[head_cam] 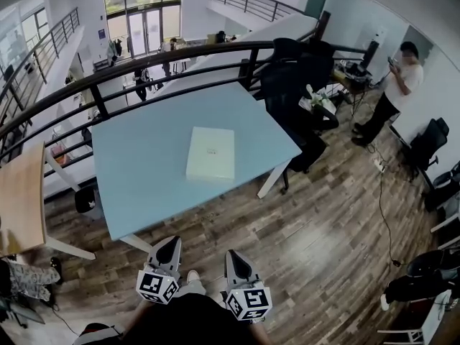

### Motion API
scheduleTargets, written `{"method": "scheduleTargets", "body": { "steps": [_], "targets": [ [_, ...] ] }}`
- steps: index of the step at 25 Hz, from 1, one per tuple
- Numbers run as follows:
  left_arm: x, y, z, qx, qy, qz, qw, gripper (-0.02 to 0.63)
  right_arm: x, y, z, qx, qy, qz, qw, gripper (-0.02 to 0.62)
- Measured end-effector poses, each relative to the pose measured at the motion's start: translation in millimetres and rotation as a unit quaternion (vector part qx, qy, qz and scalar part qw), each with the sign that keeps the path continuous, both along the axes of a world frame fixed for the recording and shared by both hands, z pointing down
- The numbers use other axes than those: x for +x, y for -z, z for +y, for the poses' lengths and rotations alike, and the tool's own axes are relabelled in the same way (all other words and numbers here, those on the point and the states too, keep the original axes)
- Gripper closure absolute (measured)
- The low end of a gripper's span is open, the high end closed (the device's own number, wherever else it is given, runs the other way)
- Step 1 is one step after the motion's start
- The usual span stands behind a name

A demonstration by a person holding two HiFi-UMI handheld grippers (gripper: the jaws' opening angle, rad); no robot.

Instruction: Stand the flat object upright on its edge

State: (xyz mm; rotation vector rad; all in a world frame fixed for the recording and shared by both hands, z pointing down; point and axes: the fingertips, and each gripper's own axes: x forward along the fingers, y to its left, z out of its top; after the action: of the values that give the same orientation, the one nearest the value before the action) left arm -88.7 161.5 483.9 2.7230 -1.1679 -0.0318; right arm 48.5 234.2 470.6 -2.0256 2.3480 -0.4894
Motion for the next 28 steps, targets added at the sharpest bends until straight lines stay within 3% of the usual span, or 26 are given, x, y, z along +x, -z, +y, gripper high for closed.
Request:
{"method": "scheduleTargets", "body": {
  "steps": [10, 17, 28],
  "targets": [
    [1.0, 1.8, -61.7, 0.008, -0.017, -0.004, 0.9998, 0.603, -3.3, 3.7, -58.6, 0.005, -0.009, 0.002, 1.000, 0.588],
    [1.7, 5.2, -87.4, 0.036, -0.027, -0.022, 0.9987, 0.603, -8.6, 2.0, -88.9, 0.003, -0.016, 0.003, 1.000, 0.588],
    [-8.9, -2.9, -113.9, 0.023, -0.033, -0.023, 0.9989, 0.603, -17.7, -3.3, -118.1, -0.004, -0.017, 0.000, 1.000, 0.588]
  ]
}}
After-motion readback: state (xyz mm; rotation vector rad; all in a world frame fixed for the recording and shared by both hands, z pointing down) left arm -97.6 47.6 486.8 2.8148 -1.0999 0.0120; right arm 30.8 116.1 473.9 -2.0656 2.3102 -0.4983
